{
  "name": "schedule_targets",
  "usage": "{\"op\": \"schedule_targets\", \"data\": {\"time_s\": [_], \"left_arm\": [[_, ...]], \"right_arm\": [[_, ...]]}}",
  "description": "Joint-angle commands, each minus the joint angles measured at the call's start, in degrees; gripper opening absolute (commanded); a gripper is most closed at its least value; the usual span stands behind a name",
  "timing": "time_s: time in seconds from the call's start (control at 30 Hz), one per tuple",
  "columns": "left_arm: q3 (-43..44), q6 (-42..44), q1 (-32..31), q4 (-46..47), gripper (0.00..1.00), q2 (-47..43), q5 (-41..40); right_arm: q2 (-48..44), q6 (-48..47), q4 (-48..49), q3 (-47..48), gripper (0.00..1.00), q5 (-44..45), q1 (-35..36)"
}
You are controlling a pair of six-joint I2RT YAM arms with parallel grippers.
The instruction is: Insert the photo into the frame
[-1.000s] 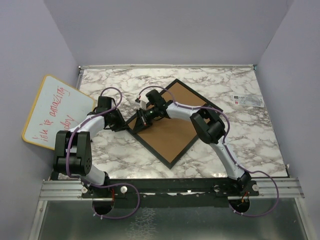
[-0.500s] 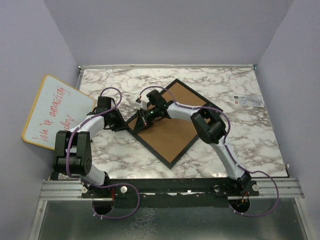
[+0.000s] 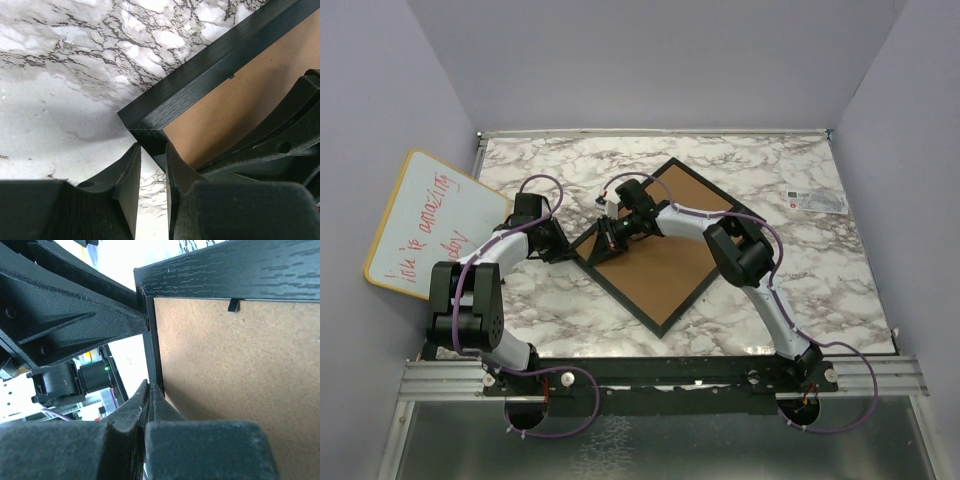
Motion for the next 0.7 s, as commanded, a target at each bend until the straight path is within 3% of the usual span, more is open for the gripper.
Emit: {"op": "schedule_targets", "data": {"time_s": [0.0, 0.5, 0.67], "left_arm": [[-3.8, 3.3, 0.5, -3.9, 0.24, 4.2, -8.4], [-3.0, 3.6, 1.0, -4.0, 0.23, 5.3, -8.2], [-2.4, 3.7, 1.1, -4.1, 0.23, 5.8, -8.1]], "right_arm": [[1.6, -2.8, -5.7, -2.5, 0.01, 15.4, -1.9], [0.3, -6.0, -13.9, -2.5, 0.01, 33.5, -1.5], [-2.2, -5.4, -10.3, -4.4, 0.07, 31.3, -1.4]]}}
